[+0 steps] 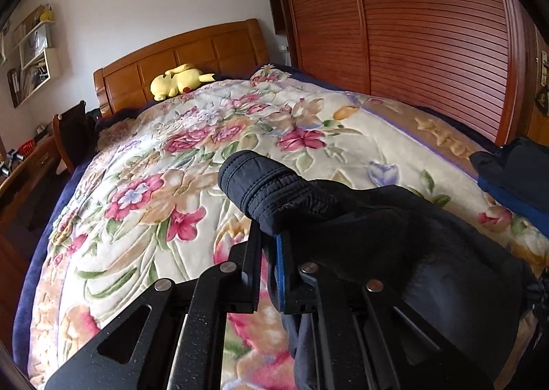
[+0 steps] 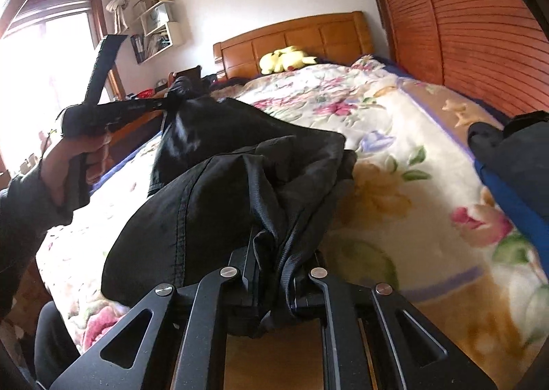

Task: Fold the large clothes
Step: 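Lift the jacket bundle with both tools and carry it toward the wardrobe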

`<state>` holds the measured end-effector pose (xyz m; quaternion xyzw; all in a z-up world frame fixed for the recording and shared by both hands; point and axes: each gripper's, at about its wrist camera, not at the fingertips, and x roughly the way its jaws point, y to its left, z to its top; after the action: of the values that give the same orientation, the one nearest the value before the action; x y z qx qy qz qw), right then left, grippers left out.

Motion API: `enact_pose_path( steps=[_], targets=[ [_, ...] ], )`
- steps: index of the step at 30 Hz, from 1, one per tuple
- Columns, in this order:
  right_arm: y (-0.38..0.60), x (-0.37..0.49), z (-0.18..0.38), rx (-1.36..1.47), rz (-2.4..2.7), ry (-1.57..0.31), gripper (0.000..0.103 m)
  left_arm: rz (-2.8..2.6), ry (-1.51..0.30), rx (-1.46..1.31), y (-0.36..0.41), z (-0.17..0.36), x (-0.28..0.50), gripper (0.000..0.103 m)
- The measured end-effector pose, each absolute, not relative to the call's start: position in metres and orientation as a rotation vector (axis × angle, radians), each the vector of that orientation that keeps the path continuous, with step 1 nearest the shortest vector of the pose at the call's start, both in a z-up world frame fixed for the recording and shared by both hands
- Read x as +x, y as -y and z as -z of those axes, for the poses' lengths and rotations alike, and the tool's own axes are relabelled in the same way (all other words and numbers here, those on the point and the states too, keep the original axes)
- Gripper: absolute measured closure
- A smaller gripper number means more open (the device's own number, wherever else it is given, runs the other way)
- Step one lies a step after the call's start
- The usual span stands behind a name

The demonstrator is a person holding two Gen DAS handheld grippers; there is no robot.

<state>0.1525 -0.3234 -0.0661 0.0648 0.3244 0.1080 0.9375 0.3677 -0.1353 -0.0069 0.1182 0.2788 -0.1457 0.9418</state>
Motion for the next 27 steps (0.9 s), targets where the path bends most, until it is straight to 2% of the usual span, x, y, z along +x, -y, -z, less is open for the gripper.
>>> enact_pose_path(
  steps=[19, 27],
  targets=[
    [0.333, 0.115, 0.025, 0.04, -0.16, -0.522, 0.093, 0.313, -0.461, 0.259, 0.169, -0.03, 0.32, 0.095],
    [0.379, 0.1, -0.049, -0.082, -0.068, -0.44, 0.093, 0.395, -0.342, 0.24, 0.238, -0.085, 0.307, 0.095]
  ],
)
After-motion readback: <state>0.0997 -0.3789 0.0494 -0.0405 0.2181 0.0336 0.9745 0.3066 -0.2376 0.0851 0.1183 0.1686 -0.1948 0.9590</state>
